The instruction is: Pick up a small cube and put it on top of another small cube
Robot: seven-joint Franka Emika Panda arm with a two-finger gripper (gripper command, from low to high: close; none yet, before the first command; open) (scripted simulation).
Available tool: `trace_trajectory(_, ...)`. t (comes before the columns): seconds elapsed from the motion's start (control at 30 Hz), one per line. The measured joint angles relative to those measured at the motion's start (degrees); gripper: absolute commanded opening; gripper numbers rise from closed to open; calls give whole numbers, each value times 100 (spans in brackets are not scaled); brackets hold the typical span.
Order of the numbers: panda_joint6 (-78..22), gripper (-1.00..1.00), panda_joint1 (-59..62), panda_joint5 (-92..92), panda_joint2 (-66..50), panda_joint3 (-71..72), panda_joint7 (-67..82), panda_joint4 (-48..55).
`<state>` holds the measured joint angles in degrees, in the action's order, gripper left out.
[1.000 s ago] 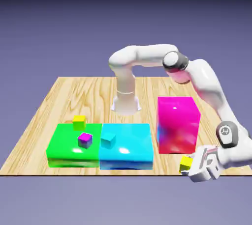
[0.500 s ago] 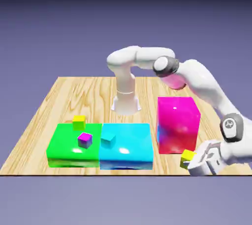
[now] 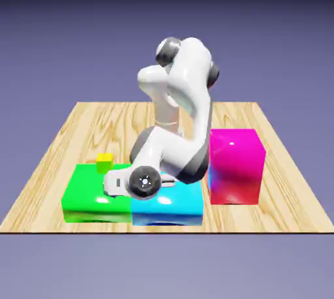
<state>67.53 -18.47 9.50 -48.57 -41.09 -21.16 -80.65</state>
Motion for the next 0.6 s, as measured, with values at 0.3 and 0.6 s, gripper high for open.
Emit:
trace_trajectory(0.3,137,-100,1596,-37,1480,94,-765,-1869)
trace_trajectory(0.6,1080,100,1433,-29,1782,95,-857,-3129)
